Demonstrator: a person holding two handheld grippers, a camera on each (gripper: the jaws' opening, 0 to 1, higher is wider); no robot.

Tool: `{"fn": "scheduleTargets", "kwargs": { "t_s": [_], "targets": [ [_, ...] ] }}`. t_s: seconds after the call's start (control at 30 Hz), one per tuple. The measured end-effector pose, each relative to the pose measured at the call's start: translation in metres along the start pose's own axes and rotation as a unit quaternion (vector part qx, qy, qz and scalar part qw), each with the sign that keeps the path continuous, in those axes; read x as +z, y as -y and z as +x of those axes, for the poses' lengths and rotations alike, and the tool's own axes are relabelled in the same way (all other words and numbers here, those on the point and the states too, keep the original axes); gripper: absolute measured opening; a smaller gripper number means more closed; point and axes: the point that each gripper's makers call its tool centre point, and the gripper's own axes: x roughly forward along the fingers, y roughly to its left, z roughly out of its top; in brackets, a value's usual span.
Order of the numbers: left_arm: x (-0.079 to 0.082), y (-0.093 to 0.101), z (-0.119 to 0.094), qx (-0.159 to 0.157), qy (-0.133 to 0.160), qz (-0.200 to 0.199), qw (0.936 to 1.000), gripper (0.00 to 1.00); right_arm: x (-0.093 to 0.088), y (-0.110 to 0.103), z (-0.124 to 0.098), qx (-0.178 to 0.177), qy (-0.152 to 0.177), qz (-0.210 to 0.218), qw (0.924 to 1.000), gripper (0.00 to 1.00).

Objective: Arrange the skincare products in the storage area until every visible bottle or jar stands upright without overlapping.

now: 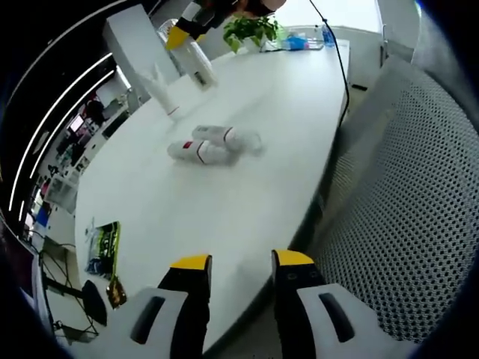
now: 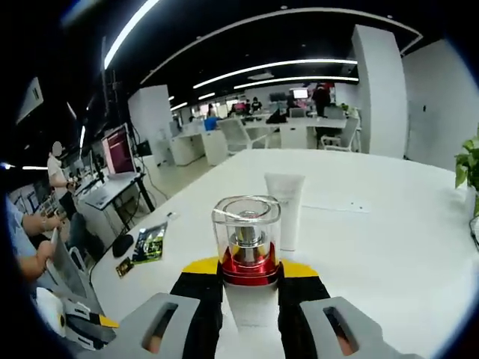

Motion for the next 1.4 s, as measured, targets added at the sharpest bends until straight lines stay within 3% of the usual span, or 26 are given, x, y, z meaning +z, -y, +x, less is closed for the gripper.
{"fn": "scheduleTargets", "kwargs": {
  "t_s": [0.3,0.5,0.77,1.2,1.4],
  "targets": [
    [-0.003,-0.003,-0.001,0.002,-0.004,-0.007,1.0,0.26,-0.008,0.01,0.009,-0.016,-0.001,0.015,0.9998,0.2],
    [-0.002,-0.003,-0.002,-0.001,0.0,-0.01,0.9999,0.25,-0.019,0.012,0.015,-0.026,-0.019,-0.027,0.9991,0.2],
    [-0.006,-0.006,0.0,-0.003,-0.007,-0.033,0.9994,0.26,-0.021,0.025,0.027,-0.065,-0.015,-0.007,0.9978,0.2],
    [-0.005,-0.002,-0.001,-0.01,-0.003,-0.026,0.9996,0.22,-0.017,0.051,0.041,-0.092,0.0,0.037,0.9951,0.2],
    [-0.003,0.007,0.0,-0.03,0.0,-0.032,0.999,0.2,-0.016,0.067,0.052,-0.111,-0.009,0.046,0.9927,0.2]
  ]
}}
